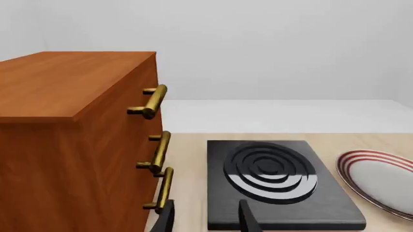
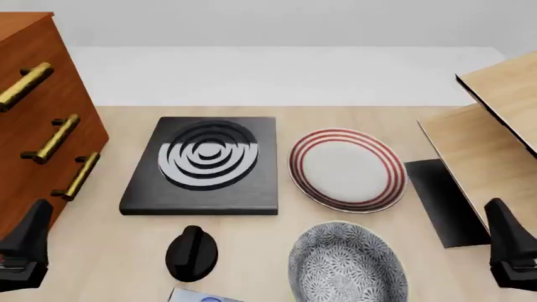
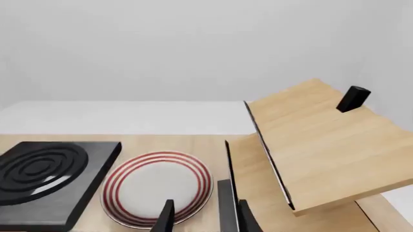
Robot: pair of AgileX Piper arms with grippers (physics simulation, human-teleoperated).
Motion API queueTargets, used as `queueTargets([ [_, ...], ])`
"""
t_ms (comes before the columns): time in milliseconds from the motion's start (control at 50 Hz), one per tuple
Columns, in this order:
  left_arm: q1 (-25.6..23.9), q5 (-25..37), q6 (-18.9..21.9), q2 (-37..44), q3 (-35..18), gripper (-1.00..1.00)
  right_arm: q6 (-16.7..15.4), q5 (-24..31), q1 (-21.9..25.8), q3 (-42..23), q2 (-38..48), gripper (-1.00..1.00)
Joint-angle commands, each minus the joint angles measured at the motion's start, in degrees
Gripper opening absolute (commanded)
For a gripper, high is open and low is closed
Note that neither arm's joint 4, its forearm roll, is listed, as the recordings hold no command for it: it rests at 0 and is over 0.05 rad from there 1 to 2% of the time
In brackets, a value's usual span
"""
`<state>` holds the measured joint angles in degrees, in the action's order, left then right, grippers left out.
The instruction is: Pick up the cream cheese and put it in the bowl.
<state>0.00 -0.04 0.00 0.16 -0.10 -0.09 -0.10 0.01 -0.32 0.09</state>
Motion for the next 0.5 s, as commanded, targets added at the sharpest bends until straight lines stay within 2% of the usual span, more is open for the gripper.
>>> queueTargets([
  [20,0.0,-0.1,0.0,0.3,-0.1,1.0,-0.9,0.9,1.0,0.1,0.1,1.0],
  [200,0.0,-0.1,0.0,0.3,-0.1,1.0,-2.4,2.0,3.5,0.3,0.4,1.0],
  [340,0.0,-0.1,0.0,0.3,-0.1,1.0,-6.3,4.0,12.3,-2.5,2.8,1.0],
  [500,0.0,-0.1,0.0,0.3,-0.1,1.0,-11.1,3.7,22.2,-6.6,11.7,1.0],
])
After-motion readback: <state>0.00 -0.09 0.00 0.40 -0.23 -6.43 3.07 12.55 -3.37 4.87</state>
